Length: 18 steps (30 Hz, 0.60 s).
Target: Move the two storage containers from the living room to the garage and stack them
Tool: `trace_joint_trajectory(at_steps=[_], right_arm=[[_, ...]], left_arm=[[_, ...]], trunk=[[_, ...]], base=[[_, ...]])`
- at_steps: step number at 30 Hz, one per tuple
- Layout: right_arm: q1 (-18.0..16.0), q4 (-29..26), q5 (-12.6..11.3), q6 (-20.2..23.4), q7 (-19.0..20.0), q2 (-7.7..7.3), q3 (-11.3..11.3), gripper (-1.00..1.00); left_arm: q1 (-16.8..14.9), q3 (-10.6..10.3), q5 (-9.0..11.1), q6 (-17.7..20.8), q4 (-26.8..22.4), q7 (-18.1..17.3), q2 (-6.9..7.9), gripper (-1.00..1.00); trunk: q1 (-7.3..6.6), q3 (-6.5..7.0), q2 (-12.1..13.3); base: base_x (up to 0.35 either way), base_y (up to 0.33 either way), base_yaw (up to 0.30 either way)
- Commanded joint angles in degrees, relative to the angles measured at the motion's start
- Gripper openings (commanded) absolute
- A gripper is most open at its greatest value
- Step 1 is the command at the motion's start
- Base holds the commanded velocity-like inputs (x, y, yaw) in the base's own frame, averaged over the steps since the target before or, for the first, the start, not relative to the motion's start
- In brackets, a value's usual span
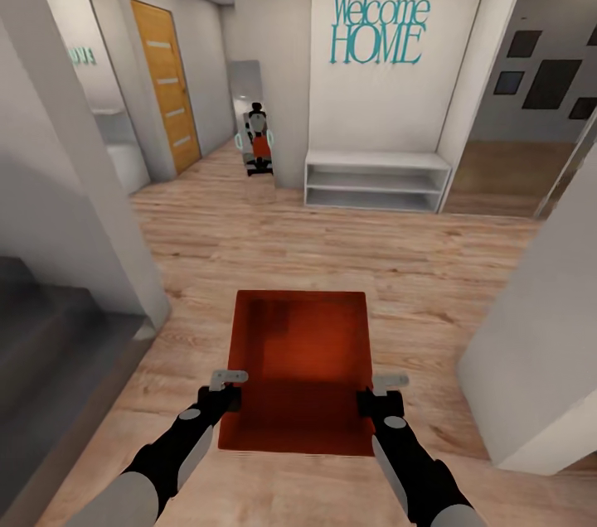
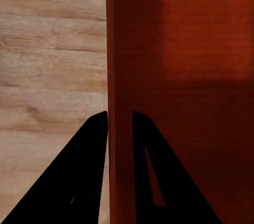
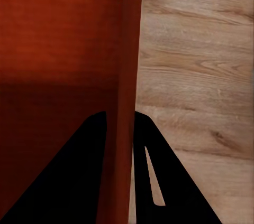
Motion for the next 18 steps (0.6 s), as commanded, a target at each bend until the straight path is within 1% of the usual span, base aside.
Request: trace_joint_trajectory(at_steps=[1, 18], right_arm=[[0.01, 0.09, -0.42, 0.51, -0.51, 1.16, 0.14, -1.0], [0.01, 0.09, -0.42, 0.51, -0.51, 1.16, 0.14, -1.0]], left_arm=[[-0.04, -0.21, 0.07, -0.35, -0.2, 0.47, -0.45, -1.0], [-0.04, -0.34, 0.05, -0.35, -0.2, 0.47, -0.45, -1.0]], trunk=[[0.04, -0.05, -0.03], [0.04, -0.05, -0.03]], base=[[0.339, 0.0, 0.0], [0.34, 0.0, 0.0]])
